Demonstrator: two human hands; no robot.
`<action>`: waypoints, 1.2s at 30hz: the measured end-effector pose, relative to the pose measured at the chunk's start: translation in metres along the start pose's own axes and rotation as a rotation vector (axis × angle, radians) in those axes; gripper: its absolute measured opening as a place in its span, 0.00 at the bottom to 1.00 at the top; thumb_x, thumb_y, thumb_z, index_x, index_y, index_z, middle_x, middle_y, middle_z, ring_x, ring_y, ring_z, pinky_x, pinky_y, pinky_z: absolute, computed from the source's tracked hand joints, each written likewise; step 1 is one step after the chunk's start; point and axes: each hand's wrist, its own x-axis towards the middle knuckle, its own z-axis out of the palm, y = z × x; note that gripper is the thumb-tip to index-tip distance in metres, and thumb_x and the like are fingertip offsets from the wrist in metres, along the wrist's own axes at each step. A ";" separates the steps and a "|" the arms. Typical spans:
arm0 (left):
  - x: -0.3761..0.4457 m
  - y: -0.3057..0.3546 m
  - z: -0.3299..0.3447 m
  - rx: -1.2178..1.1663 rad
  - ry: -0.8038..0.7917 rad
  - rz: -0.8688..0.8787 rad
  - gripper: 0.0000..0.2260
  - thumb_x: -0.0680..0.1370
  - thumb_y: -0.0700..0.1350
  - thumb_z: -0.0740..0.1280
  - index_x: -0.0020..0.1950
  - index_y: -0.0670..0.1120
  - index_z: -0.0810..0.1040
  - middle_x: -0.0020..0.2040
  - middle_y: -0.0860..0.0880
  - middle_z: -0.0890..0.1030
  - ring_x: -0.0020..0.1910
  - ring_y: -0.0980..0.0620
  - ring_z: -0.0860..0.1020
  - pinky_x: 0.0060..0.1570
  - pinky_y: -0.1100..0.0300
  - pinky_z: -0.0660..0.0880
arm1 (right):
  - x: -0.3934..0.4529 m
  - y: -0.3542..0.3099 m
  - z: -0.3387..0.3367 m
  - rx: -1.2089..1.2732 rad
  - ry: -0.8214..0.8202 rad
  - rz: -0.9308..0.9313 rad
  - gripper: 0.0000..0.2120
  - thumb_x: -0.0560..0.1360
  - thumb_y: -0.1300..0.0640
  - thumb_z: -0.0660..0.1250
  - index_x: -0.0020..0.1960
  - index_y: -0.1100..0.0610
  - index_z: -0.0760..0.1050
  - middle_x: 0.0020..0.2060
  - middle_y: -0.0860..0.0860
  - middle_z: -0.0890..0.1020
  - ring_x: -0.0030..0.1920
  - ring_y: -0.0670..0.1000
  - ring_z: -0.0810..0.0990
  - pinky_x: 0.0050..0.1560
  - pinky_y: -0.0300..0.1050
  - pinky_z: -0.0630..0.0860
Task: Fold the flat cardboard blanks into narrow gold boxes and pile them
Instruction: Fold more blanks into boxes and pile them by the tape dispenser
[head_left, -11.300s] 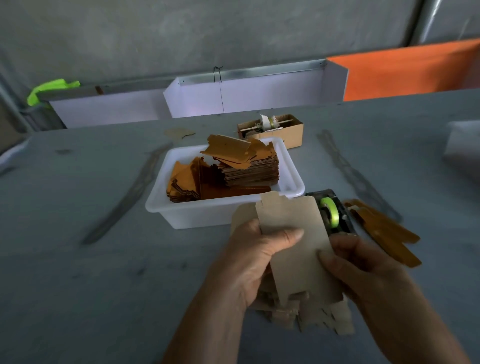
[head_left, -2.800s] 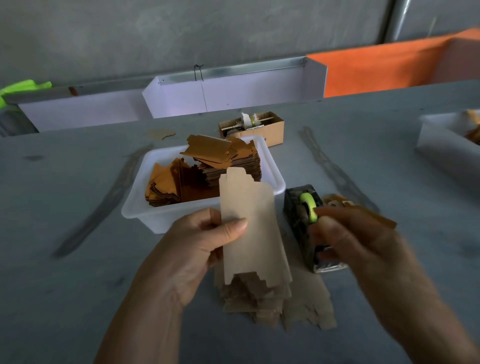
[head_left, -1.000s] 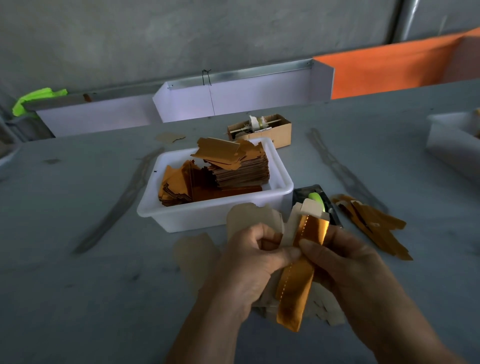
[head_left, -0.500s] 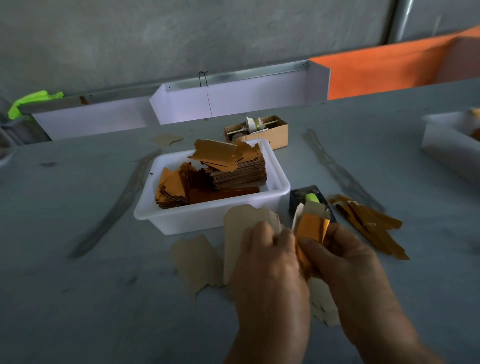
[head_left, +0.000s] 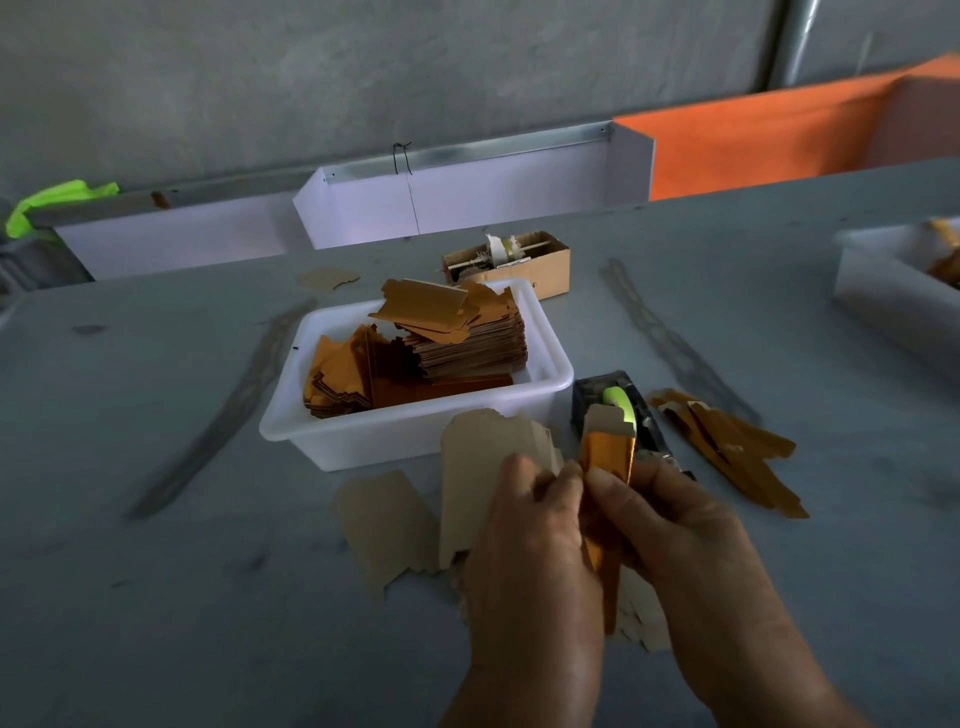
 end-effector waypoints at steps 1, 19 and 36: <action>0.001 -0.002 0.000 -0.074 -0.002 -0.034 0.18 0.80 0.47 0.63 0.69 0.56 0.70 0.54 0.58 0.68 0.52 0.61 0.71 0.52 0.69 0.72 | 0.001 0.000 0.000 -0.032 0.011 -0.006 0.10 0.65 0.49 0.71 0.44 0.52 0.81 0.38 0.50 0.85 0.41 0.49 0.84 0.45 0.45 0.78; 0.024 -0.024 -0.019 -0.932 -0.332 -0.614 0.03 0.73 0.40 0.71 0.41 0.45 0.79 0.40 0.50 0.83 0.33 0.60 0.82 0.35 0.67 0.77 | 0.036 -0.010 -0.066 -0.497 0.335 -0.209 0.10 0.73 0.56 0.70 0.34 0.46 0.78 0.35 0.51 0.82 0.35 0.53 0.77 0.38 0.46 0.73; 0.030 -0.030 -0.013 -1.144 -0.422 -0.751 0.08 0.70 0.35 0.71 0.49 0.37 0.79 0.45 0.44 0.85 0.43 0.50 0.85 0.41 0.60 0.81 | 0.073 0.017 -0.065 -0.570 0.116 -0.006 0.06 0.72 0.56 0.71 0.36 0.50 0.80 0.30 0.48 0.81 0.34 0.47 0.79 0.33 0.38 0.69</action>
